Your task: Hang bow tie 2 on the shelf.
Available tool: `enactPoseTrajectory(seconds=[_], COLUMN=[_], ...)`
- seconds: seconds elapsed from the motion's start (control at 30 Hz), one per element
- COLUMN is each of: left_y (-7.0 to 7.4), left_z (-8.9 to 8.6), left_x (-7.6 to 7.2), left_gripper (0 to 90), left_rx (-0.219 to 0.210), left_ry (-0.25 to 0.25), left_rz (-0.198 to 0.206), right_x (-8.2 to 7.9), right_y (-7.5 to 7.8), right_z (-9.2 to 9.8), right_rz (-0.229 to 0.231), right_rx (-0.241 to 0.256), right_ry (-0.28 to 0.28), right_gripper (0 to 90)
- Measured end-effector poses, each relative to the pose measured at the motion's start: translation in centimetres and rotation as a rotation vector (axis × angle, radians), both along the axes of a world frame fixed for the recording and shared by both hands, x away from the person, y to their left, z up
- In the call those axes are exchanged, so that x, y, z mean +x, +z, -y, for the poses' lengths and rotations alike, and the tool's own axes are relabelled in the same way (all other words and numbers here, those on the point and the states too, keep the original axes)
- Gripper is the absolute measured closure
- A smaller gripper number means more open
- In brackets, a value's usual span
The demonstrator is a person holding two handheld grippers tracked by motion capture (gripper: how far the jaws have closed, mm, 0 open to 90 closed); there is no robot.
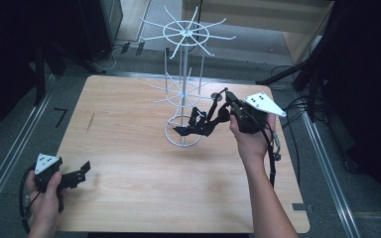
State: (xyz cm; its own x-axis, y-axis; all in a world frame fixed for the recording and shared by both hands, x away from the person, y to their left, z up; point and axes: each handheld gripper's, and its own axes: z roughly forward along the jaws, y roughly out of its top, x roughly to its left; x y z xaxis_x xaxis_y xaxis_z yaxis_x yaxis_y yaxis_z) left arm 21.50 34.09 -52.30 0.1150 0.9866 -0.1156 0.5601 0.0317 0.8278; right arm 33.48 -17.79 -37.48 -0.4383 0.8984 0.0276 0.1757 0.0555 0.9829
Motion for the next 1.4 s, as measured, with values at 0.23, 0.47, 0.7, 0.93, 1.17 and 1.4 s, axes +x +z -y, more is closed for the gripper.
enactPoseTrajectory(seconds=[0.23, 0.47, 0.7, 0.93, 1.17, 1.4], left_y=[0.0, 0.0, 0.0, 0.0, 0.0, 0.0], left_z=[0.0, 0.0, 0.0, 0.0, 0.0, 0.0], left_x=[0.0, 0.0, 0.0, 0.0, 0.0, 0.0], left_gripper=[0.0, 0.0, 0.0, 0.0, 0.0, 0.0], left_rx=[0.002, 0.0, -0.001, -0.001, 0.003, 0.004], left_ry=[-0.002, -0.003, -0.003, -0.002, -0.004, -0.007], left_rz=[-0.001, -0.001, -0.001, -0.001, -0.001, -0.005], right_x=[1.1, 2.2, 2.8, 3.2, 3.4, 3.8], right_y=[-0.7, -1.9, -3.3, -4.4, -4.8, -5.1], right_z=[-0.4, -0.6, -0.6, -1.5, -2.7, -3.8], right_rz=[-0.05, -0.101, -0.14, -0.156, -0.161, -0.166], right_rx=[0.012, 0.018, 0.038, 0.046, 0.061, 0.089], right_ry=[0.009, 0.015, 0.012, 0.022, 0.034, 0.047], right_gripper=[90.0, 90.0, 90.0, 90.0, 90.0, 90.0])
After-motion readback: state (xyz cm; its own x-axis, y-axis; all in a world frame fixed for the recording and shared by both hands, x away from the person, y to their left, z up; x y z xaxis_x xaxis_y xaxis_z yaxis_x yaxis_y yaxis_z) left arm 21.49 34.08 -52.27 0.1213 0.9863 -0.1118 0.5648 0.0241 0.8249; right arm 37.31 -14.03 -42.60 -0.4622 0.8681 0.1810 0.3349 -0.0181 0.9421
